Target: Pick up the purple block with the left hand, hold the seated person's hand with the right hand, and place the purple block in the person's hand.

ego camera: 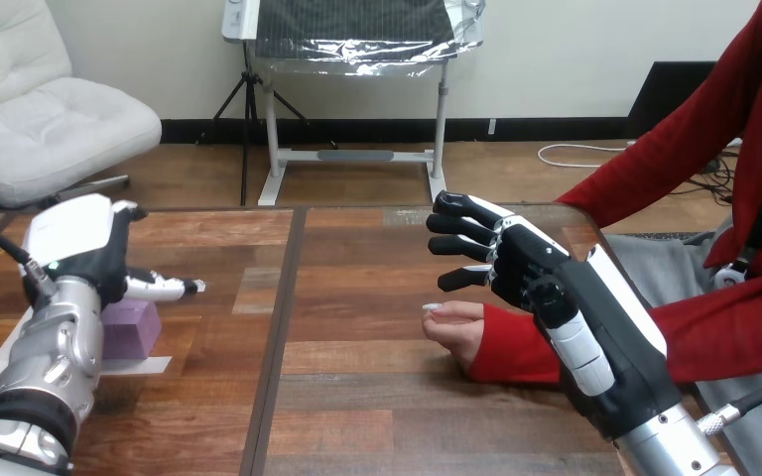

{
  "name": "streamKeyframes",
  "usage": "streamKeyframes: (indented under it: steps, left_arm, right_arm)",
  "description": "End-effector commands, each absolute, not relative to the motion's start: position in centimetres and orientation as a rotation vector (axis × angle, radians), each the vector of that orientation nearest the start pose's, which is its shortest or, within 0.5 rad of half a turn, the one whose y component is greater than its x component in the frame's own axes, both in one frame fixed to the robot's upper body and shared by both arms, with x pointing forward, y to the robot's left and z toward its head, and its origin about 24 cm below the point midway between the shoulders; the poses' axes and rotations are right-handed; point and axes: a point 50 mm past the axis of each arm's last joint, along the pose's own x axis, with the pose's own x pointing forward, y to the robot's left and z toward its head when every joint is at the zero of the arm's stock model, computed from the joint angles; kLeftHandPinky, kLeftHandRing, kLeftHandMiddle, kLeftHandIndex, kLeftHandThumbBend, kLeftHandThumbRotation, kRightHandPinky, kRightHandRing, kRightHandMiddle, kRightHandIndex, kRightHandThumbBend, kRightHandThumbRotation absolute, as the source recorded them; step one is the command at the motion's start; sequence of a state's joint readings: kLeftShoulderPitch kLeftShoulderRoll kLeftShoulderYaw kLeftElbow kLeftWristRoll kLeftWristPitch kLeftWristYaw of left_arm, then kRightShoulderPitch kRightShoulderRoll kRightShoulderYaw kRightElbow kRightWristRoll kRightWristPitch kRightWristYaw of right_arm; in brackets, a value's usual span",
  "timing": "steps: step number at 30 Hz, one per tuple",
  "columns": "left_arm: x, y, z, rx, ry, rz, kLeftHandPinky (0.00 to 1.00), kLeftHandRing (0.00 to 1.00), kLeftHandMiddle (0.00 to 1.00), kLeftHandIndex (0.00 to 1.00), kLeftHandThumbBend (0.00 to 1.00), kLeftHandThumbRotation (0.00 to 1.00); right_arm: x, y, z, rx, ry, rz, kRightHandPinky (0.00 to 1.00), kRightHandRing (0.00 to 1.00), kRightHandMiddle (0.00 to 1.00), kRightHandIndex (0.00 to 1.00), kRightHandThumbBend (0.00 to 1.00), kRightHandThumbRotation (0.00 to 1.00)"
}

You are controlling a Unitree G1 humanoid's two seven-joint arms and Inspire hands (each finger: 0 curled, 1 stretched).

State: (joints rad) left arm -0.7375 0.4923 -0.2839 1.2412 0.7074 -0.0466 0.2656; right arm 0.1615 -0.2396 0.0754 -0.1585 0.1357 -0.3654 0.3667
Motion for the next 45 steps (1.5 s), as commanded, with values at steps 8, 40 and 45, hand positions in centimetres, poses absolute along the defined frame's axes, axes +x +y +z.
streamKeyframes:
  steps: [8, 40, 45]
  left_arm:
    - [36.3, 26.7, 5.6, 1.344, 0.321, 0.104, 0.8, 0.85, 0.88, 0.87, 0.85, 0.37]
    - [36.2, 26.0, 4.6, 1.336, 0.399, 0.022, 0.81, 0.86, 0.89, 0.86, 0.85, 0.36]
    - [36.1, 25.9, 4.4, 1.342, 0.408, 0.012, 0.83, 0.87, 0.9, 0.87, 0.85, 0.36]
  right_arm:
    - [21.4, -15.7, 10.1, -0.155, -0.456, 0.448, 0.69, 0.82, 0.84, 0.86, 0.9, 1.0]
    - [21.2, -15.5, 10.4, -0.15, -0.47, 0.46, 0.71, 0.82, 0.84, 0.85, 0.9, 1.0]
    - [21.1, -15.5, 10.5, -0.147, -0.474, 0.46, 0.71, 0.82, 0.84, 0.85, 0.9, 1.0]
